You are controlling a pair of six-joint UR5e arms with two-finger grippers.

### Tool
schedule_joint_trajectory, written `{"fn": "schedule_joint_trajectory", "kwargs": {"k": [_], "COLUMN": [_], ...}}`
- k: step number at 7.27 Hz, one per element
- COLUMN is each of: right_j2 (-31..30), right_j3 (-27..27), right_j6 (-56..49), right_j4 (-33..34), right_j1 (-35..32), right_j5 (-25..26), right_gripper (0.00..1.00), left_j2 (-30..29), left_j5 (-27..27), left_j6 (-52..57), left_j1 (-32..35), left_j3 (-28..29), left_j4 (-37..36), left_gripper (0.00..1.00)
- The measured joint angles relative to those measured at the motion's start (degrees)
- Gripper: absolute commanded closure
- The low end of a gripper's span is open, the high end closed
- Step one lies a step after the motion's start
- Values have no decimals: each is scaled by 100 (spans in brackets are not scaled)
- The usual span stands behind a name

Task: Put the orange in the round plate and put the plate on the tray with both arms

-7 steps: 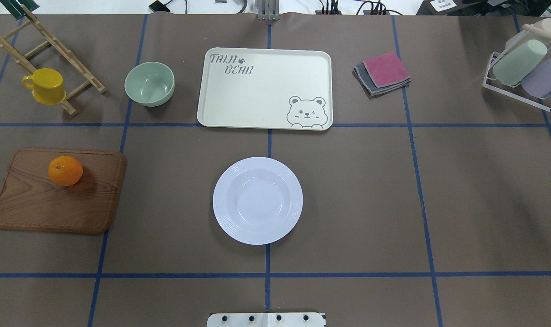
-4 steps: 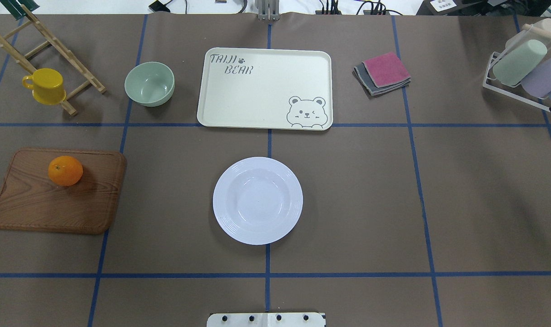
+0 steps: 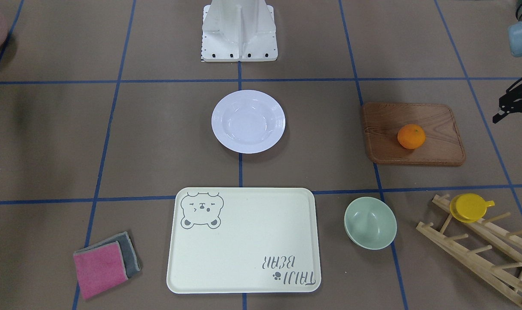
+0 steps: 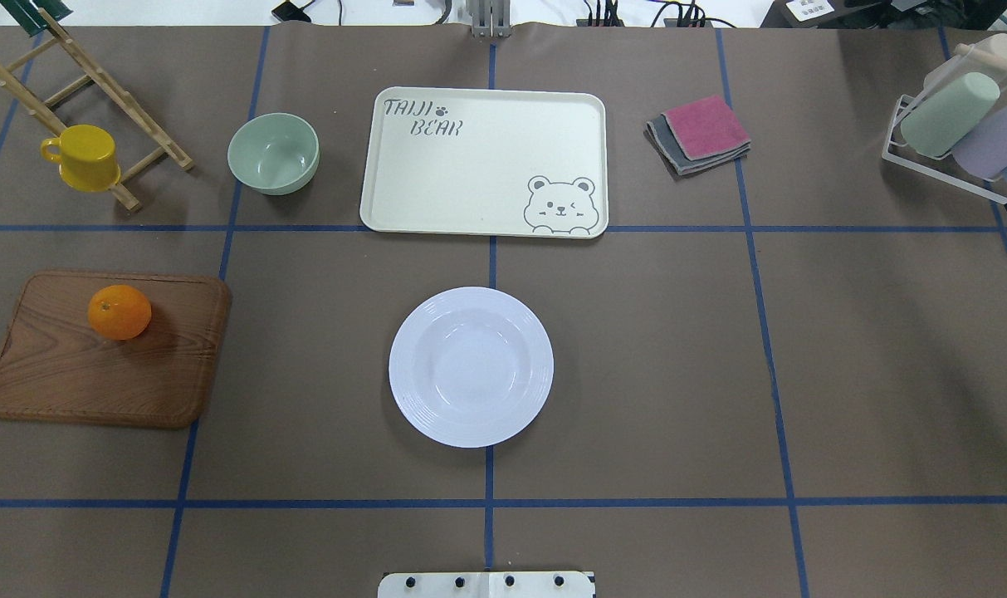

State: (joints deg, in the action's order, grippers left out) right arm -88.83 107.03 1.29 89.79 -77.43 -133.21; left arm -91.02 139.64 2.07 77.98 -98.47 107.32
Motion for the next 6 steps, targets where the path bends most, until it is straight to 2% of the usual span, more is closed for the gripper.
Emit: {"fn": "schedule_joint_trajectory", "kwargs": {"k": [2, 3, 5, 6], "right_j2": [-308, -395, -444, -448], "right_j3": [-23, -26, -55, -73], "right_j6": [-7, -14, -4, -2], "right_j4": [-501, -633, -707, -713], "right_j1": [0, 0, 0, 0], "right_j5": [-60, -63, -38, -38], "right_gripper": [0, 0, 0, 0], "left_j2": [-22, -24, -69, -145], "left_j5": [-48, -242, -1110, -1377], "left_j6": [-4, 19, 590, 1022], "left_j1": [1, -35, -205, -229], "left_j3": [7, -2, -23, -30], "left_j4": [-49, -137, -820, -1303], "left_gripper": [1, 1, 1, 1]}}
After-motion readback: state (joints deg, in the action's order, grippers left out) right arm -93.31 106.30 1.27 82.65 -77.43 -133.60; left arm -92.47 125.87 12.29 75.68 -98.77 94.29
